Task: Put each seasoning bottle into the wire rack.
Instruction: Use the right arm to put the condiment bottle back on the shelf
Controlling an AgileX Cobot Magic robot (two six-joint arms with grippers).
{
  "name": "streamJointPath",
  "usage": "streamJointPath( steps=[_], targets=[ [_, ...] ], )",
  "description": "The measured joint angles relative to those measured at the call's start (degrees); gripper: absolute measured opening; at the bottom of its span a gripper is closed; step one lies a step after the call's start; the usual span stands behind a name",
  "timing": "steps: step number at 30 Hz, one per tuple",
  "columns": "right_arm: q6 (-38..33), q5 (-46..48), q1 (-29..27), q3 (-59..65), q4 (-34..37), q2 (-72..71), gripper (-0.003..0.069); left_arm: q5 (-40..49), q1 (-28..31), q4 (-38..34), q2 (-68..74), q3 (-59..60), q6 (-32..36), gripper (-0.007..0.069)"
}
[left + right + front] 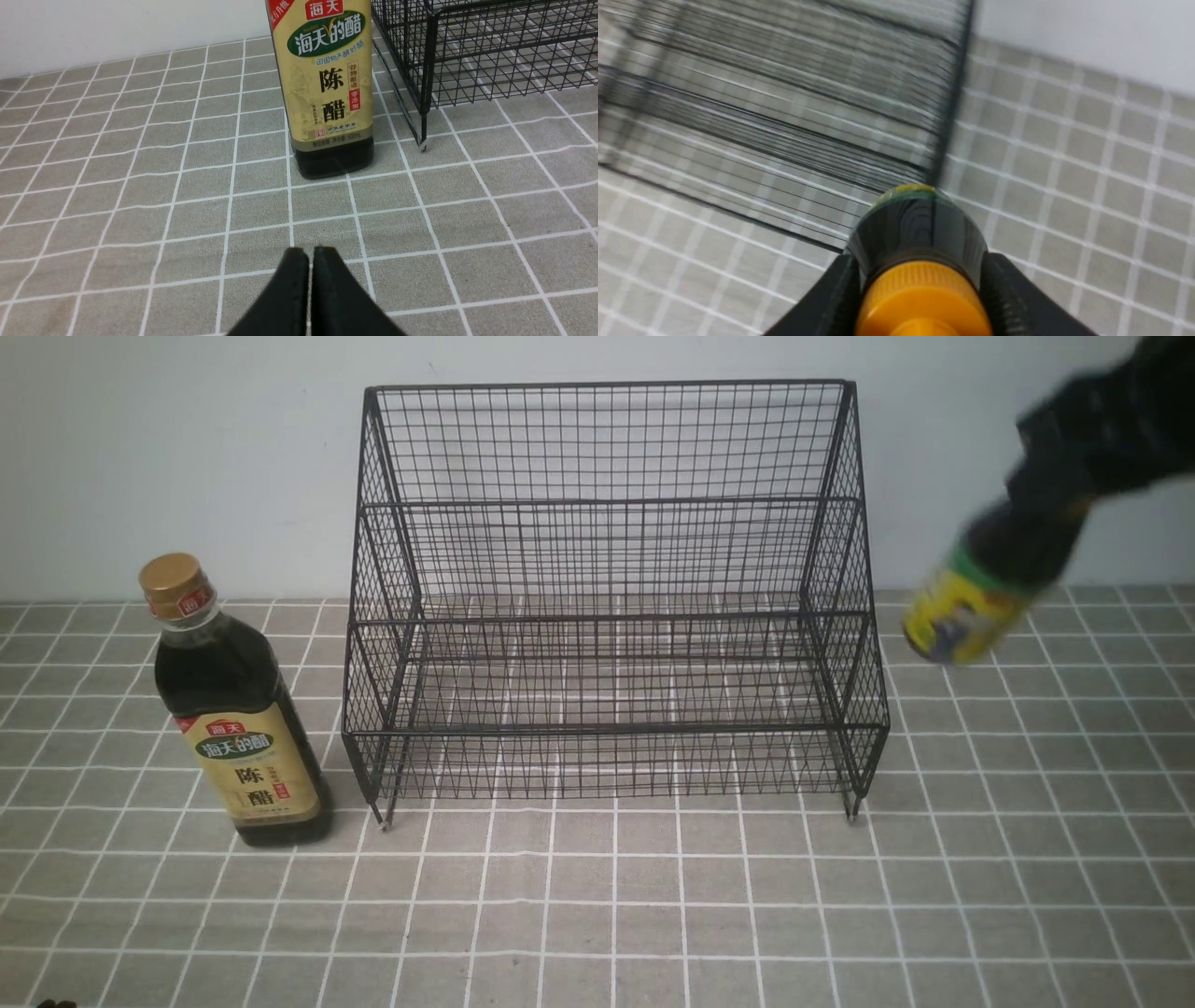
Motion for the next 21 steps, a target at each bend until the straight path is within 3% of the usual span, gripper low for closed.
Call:
streamJointPath(
  steps=[8,21],
  targets=[
    [2.21,0.91,8.53,-2.43,-0.72,7.13,0.0304,0.00,0.00,0.00,0.00,0.00,0.00,-0.0007],
    [2.76,-6.01,9.07,-2.93,-3.25,14.25,0.0304,0.05,0.00,0.00,0.00,0.00,0.00,-0.0007]
  ],
)
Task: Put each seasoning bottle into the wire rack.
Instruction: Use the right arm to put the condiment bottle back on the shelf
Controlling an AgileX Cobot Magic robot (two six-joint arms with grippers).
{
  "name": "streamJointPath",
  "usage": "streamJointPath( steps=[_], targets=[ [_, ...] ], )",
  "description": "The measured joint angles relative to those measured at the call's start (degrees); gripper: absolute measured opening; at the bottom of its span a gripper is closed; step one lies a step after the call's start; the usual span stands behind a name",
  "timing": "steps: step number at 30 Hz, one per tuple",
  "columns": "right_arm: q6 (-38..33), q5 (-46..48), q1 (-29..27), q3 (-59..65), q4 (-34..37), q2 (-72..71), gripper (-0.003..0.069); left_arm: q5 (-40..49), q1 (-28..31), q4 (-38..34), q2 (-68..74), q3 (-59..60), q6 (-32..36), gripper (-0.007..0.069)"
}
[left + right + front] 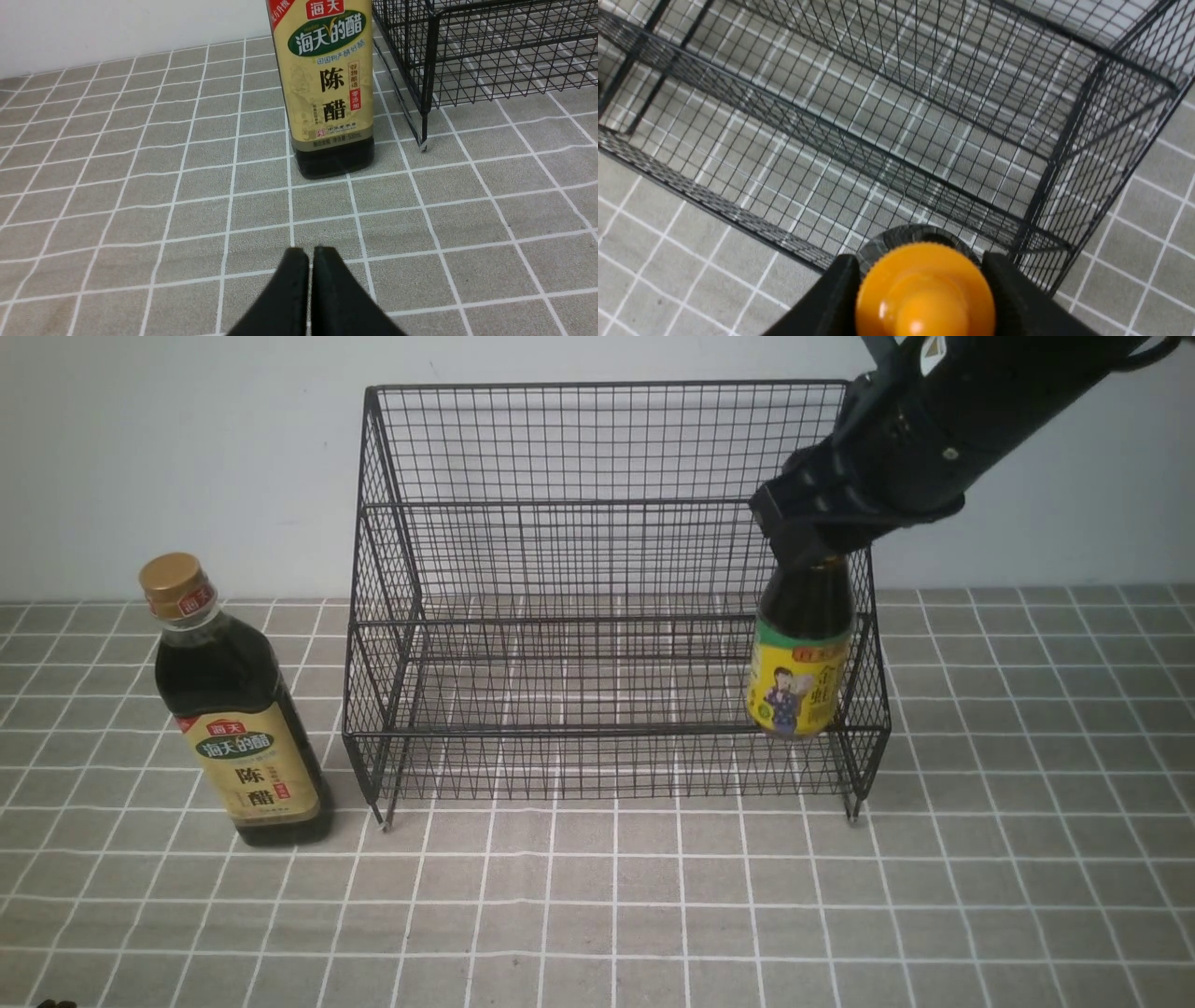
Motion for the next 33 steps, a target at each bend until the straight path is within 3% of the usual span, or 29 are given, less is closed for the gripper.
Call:
streamJointPath(
  steps=[29,32,33],
  targets=[
    [-0.11,3.31,0.00,-0.70,-1.53,9.98,0.0301,-0.06,0.00,0.00,0.00,0.00,0.05,-0.0007],
    [-0.11,3.37,0.00,-0.70,-1.53,9.98,0.0308,-1.74,0.00,-2.51,0.00,0.10,-1.44,-0.0007],
    [-0.06,3.42,0.00,-0.70,-1.53,9.98,0.0330,-3.84,0.00,-6.30,0.00,0.10,-3.75,-0.0007]
  ],
)
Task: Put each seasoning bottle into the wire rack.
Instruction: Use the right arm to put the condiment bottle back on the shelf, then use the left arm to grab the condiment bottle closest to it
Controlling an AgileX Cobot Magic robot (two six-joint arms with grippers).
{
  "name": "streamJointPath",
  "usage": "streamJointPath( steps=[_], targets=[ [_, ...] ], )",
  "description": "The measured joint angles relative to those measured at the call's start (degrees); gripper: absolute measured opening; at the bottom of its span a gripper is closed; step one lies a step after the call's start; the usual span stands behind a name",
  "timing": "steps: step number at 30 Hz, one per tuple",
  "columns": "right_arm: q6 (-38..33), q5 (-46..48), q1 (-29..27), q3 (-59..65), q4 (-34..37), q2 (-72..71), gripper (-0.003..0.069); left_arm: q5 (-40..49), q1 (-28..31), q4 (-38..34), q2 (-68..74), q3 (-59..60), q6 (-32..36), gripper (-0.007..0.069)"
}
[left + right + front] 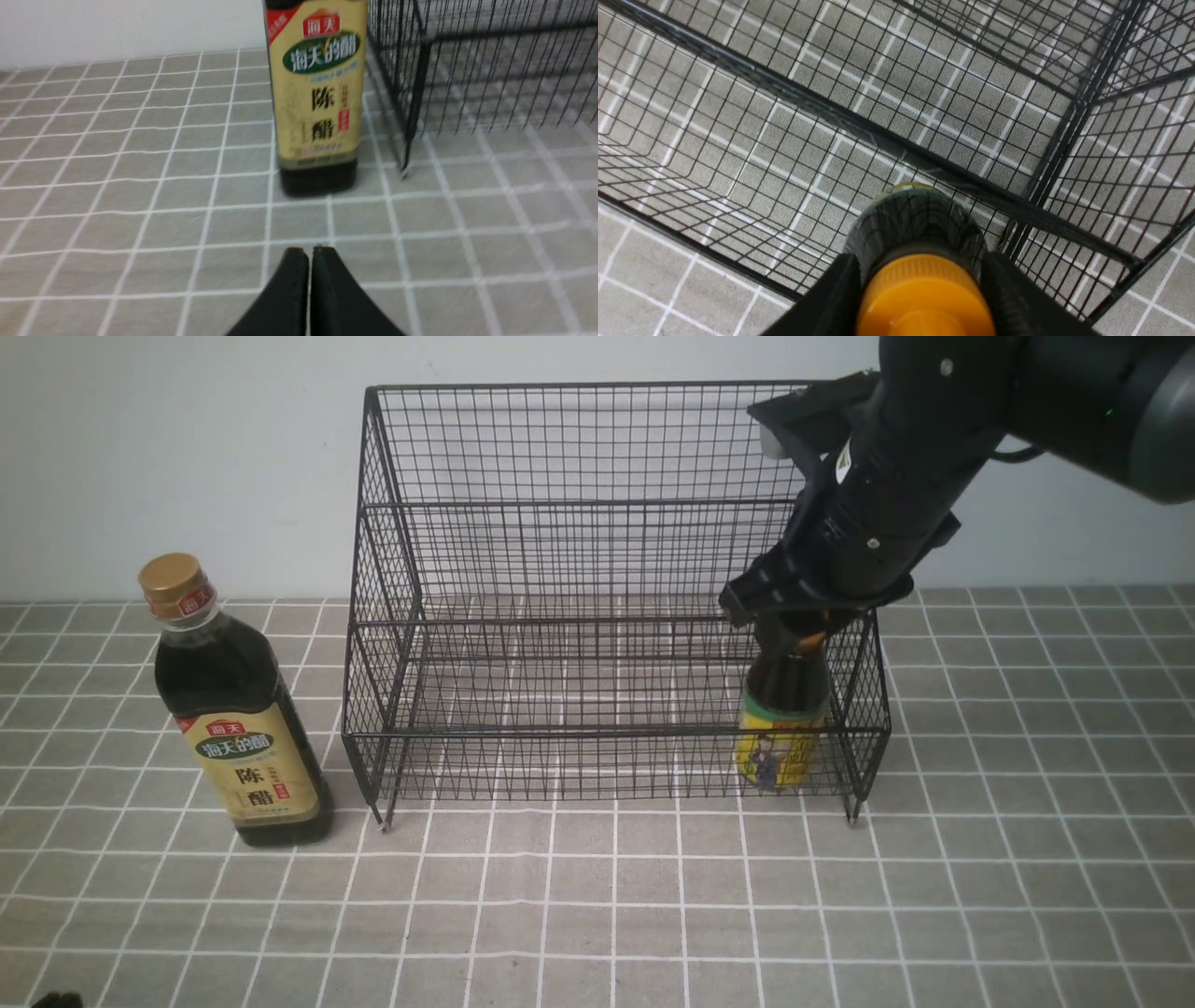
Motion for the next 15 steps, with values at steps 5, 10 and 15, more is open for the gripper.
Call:
streamJointPath(
  steps=[5,10,15],
  targets=[
    [1.72,1.00,0.00,0.05,-0.43,-0.43,0.0463,-7.49,0.00,-18.38,0.00,0.00,-8.87,-0.0007],
    [2.38,1.06,0.00,0.00,-0.43,-5.35,0.0525,-11.55,0.00,-27.52,0.00,0.00,-9.95,-0.0007],
    [2.57,1.47,0.00,0.00,-3.31,-16.55,0.0530,-19.92,0.00,-30.88,0.00,0.00,-10.12,-0.0007]
  ],
)
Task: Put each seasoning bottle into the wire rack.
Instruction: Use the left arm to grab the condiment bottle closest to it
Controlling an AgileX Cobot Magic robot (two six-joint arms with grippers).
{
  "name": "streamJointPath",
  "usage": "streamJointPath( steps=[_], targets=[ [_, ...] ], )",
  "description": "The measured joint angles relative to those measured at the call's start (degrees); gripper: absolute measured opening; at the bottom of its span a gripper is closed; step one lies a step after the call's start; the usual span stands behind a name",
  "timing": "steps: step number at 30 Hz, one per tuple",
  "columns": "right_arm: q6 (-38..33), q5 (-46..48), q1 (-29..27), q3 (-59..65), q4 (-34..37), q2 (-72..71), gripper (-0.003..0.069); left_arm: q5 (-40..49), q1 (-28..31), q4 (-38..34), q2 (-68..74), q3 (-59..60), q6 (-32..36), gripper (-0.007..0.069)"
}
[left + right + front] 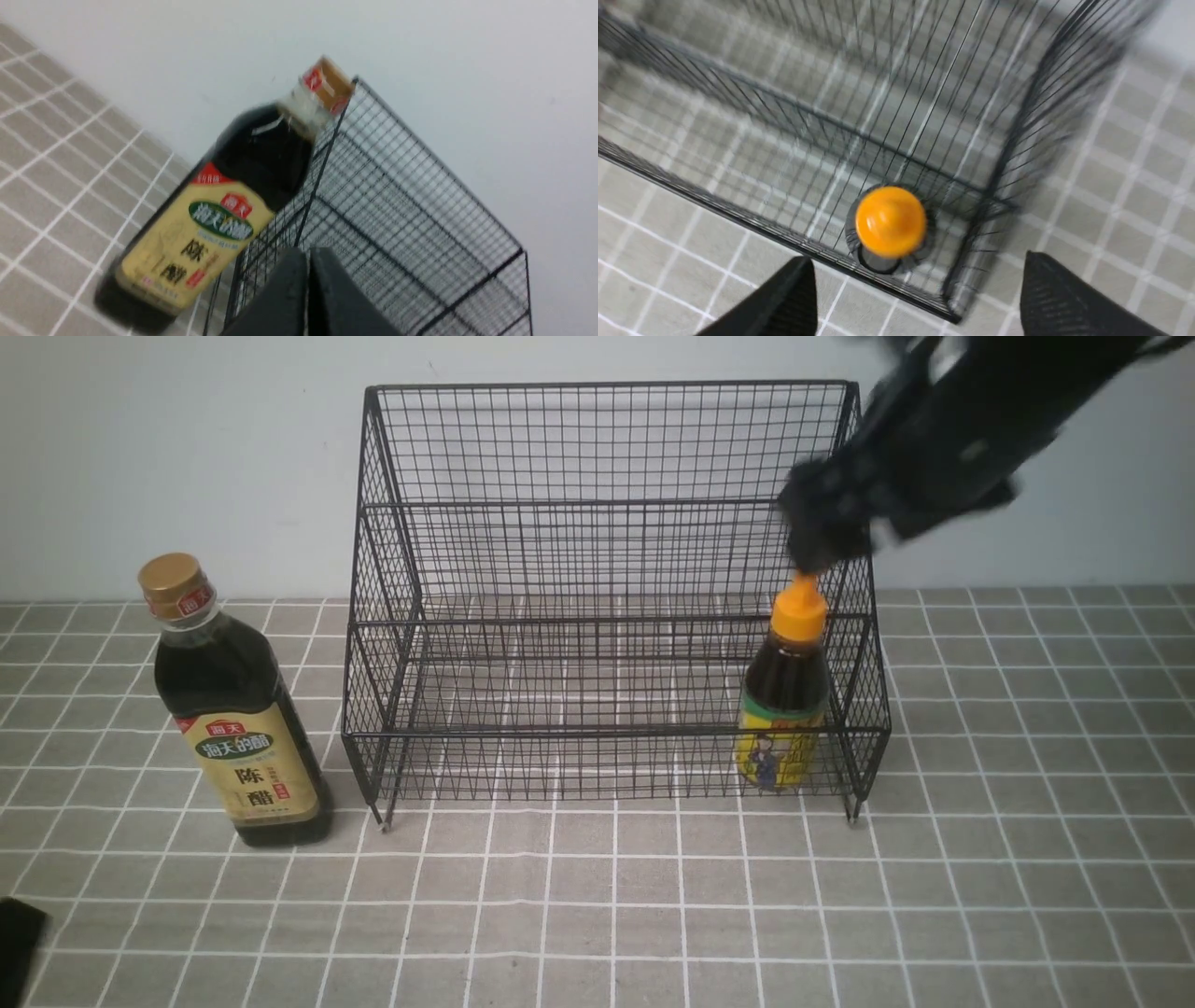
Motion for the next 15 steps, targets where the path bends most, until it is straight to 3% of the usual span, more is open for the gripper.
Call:
streamJointPath(
  steps=[5,9,10,12,15],
  targets=[
    [0.39,0.40,0.00,0.05,-1.66,-12.76,0.0454,-5.26,0.00,3.10,0.00,-1.08,2.14,-0.0007],
    [1.59,0.29,0.00,5.42,-2.31,-32.17,0.0186,0.11,0.00,8.68,5.89,-9.79,9.84,-0.0007],
    [1.59,0.29,0.00,5.42,-2.31,-32.17,0.0186,0.45,0.00,8.84,6.41,-10.25,10.78,-0.0007],
    [2.63,-4.59,0.00,14.79,-2.13,-44.62,0.0044,5.02,0.00,10.63,15.47,-16.39,17.26,-0.0007],
    [3.29,-15.76,0.00,26.41,-2.07,-57.22,-0.0001,8.07,0.00,11.40,24.63,-21.02,23.15,-0.0007]
  ],
)
